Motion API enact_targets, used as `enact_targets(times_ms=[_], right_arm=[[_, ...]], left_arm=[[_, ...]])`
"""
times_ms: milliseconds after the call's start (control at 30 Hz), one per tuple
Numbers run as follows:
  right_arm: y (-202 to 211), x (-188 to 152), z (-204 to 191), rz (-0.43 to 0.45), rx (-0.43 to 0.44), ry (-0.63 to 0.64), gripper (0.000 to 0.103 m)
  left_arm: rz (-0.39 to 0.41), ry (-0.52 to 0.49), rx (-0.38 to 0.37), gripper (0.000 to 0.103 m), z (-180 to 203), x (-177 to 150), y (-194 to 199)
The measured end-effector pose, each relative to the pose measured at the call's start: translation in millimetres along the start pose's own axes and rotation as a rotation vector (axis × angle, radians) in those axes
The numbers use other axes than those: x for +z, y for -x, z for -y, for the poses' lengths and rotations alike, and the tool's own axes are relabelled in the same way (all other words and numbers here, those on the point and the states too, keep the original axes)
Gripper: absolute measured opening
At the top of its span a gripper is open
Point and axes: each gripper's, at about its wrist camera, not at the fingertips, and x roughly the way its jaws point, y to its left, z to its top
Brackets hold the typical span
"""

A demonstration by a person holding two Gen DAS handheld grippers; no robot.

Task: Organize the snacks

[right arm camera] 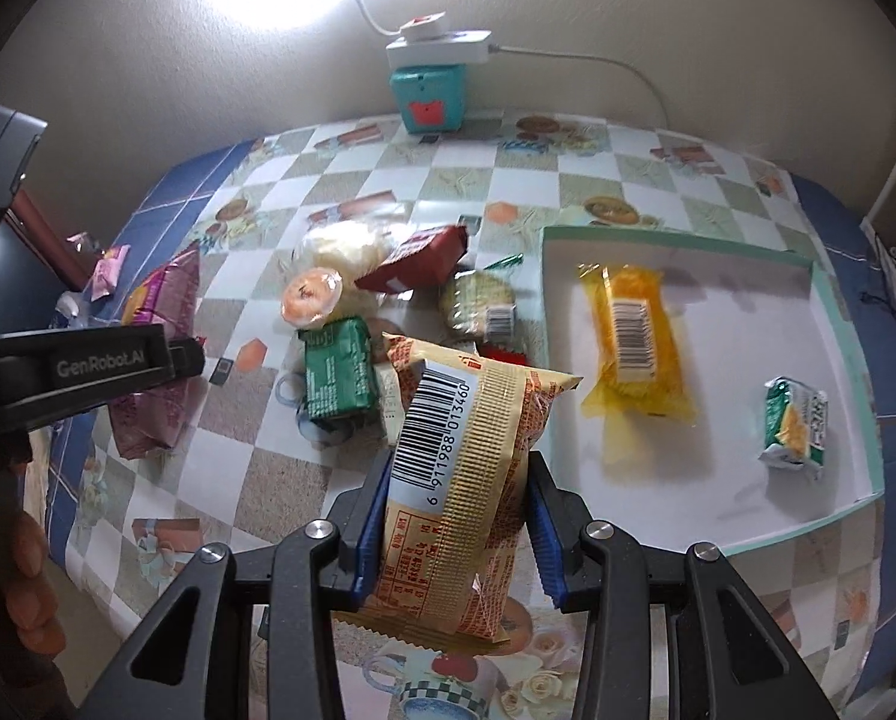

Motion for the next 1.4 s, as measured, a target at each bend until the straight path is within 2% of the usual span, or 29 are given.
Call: enact_targets(times_ms=[133,333,433,800,1100,1267,1400], right_arm=[[-2,3,11,-0.001,-0.036,-0.014,0.044],[-5,6,48,-0.011,-0.072,-0.097,0.044],[-5,7,74,-0.014,-0.107,-0.154,0.044],[2,-4,172,-0.022,-0.12,-0.395,0.044],[7,-19,238,-0.019,-0.185,-0.528,0.044],[8,-24,263,-0.008,-0.215,-0.563,0.044],[6,-21,270,0.02,-0.278,-0.531,0.044]], left_arm=[[0.009,-0.011,0.002,0.041,6,-2,3],[0.008,-0.038,0.0,0.041,23,-7,5],[0.007,-0.055,-0.005,0.041,35,-10,7],[-0.009,-0.156,-0.039,0.041,94,-30,9],[-0.031,-0.235,-0.06,0.041,141,-49,8],[-0.054,-0.274,-0.085,0.041,168,-59,4],[-0.075,-0.311,-0.1,0.041,189,-66,-3]])
